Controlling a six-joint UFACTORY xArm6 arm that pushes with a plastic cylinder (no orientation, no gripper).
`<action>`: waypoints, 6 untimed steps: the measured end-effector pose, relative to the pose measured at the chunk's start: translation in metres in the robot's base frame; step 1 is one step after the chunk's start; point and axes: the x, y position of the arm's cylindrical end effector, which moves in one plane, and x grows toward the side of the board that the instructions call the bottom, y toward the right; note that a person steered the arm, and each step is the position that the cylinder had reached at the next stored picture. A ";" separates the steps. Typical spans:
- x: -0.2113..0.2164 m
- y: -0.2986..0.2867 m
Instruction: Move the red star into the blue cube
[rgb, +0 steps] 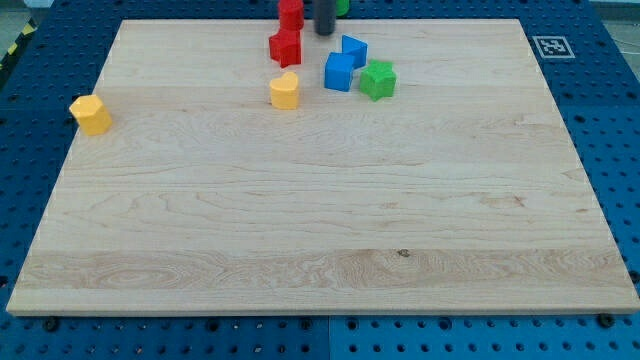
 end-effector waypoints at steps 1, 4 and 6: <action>0.000 -0.044; 0.035 -0.098; 0.044 -0.044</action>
